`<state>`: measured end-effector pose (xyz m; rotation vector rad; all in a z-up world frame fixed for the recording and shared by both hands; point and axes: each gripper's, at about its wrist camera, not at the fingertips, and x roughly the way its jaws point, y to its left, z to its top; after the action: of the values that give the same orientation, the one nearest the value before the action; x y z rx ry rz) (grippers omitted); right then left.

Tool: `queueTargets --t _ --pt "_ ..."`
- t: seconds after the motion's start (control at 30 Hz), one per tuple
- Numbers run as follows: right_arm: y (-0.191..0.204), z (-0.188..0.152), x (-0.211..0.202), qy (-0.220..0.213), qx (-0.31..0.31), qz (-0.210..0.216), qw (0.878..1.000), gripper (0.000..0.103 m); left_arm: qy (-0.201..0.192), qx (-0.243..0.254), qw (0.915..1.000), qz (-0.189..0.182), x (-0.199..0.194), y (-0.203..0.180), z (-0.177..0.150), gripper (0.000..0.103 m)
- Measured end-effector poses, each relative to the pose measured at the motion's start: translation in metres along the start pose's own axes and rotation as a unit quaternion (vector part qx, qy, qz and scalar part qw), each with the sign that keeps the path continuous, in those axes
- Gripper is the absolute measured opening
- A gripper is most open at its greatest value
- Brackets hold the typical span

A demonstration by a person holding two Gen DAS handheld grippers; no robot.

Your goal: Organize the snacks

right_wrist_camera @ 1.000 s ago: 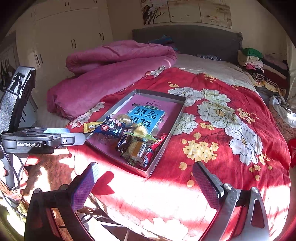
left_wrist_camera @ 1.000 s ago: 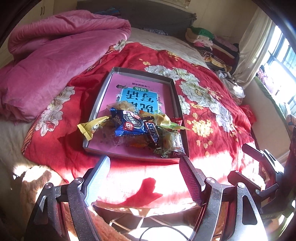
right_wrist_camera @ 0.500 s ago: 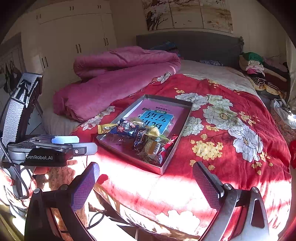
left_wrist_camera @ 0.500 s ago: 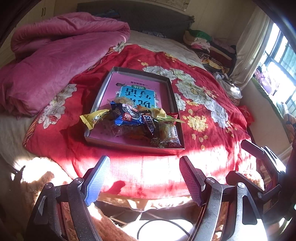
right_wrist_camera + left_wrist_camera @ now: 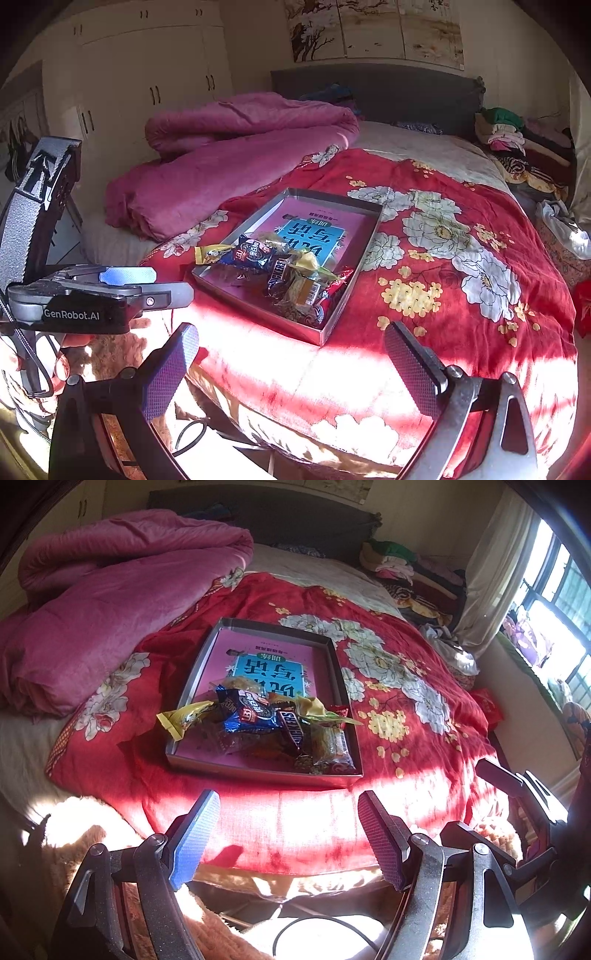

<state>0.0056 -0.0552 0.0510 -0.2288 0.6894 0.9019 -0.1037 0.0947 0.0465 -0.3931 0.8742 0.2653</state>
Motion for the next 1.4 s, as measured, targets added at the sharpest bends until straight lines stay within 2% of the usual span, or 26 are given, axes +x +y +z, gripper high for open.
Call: queueTargets --t 1.4 --pt "-0.0057 0.0001 -0.0044 -0.009 0.012 -0.019 1.000 0.102 -0.006 0.008 0.9999 0.005 -0.0050 -0.0020 0.0026 0.079"
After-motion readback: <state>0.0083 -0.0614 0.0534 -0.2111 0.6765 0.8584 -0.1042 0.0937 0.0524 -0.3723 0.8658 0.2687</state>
